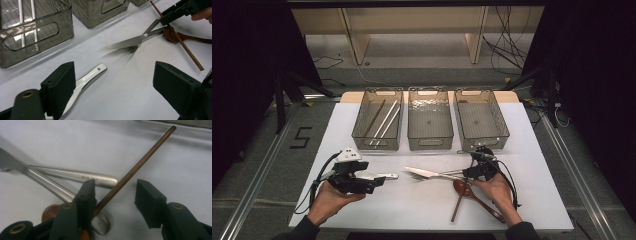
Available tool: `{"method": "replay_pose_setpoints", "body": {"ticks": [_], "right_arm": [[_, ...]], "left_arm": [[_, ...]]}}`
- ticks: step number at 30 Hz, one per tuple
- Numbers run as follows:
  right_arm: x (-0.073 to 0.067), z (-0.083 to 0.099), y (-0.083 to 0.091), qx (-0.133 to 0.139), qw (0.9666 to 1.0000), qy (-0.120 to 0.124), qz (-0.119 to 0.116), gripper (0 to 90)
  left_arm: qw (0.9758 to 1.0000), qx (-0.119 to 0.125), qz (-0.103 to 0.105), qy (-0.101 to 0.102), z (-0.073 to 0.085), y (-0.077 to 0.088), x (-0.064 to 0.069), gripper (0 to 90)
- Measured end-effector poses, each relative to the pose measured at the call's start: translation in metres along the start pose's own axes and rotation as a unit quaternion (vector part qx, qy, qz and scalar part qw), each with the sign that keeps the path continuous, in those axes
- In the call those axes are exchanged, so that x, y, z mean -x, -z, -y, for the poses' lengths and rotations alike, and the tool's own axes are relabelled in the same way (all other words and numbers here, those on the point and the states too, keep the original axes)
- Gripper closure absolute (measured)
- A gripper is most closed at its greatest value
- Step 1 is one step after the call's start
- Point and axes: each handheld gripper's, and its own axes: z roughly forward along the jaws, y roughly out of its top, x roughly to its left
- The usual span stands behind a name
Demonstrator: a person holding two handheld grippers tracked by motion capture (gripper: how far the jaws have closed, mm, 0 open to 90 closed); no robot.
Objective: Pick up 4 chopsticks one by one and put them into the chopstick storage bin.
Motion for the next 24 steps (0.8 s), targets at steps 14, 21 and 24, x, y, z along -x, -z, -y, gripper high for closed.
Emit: {"method": "replay_pose_setpoints", "body": {"ticks": [14, 21, 24], "right_arm": [[-0.005, -0.0008, -0.0005, -0.007, 0.9999, 0.004, -0.013, 62.5], [-0.0064, -0.001, -0.0012, -0.007, 0.9998, 0.009, -0.018, 70.2], [-0.0068, -0.0013, -0.0016, -0.007, 0.9997, 0.009, -0.019, 73.5]], "left_arm": [[1.0, -0.002, -0.001, 0.002, 0.0013, -0.0021, -0.0006, 17.7], [1.0, -0.007, -0.001, -0.003, 0.0015, -0.0025, -0.0012, 17.7], [1.0, -0.007, -0.002, -0.002, 0.0019, -0.0029, -0.0012, 17.7]]}}
